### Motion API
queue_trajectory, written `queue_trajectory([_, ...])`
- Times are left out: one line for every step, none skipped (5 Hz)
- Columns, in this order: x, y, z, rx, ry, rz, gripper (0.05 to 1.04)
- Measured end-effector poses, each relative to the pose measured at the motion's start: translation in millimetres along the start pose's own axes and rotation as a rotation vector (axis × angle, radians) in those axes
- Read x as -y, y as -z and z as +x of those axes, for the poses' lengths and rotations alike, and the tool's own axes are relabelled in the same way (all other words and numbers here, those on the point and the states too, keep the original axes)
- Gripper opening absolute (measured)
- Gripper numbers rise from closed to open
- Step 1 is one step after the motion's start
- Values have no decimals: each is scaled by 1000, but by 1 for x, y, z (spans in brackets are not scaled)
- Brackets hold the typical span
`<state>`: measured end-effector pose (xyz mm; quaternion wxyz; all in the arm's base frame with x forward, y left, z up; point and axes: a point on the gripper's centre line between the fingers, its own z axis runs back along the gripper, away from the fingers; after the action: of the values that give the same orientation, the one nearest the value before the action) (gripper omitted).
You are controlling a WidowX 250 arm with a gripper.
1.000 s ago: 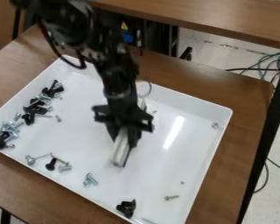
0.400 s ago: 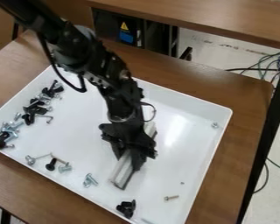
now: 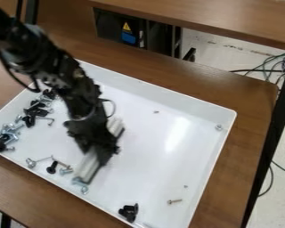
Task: Sweep into pile
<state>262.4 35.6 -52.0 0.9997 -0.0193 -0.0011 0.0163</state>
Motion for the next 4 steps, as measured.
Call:
queue_trajectory([-15, 0, -9, -10, -8, 17, 357])
queue_trajectory([-35, 2, -11, -31, -10, 45, 357])
queue_trajectory([-71, 0, -7, -53, -52, 70, 357])
queue_trajectory([-99, -1, -2, -81, -51, 60, 357])
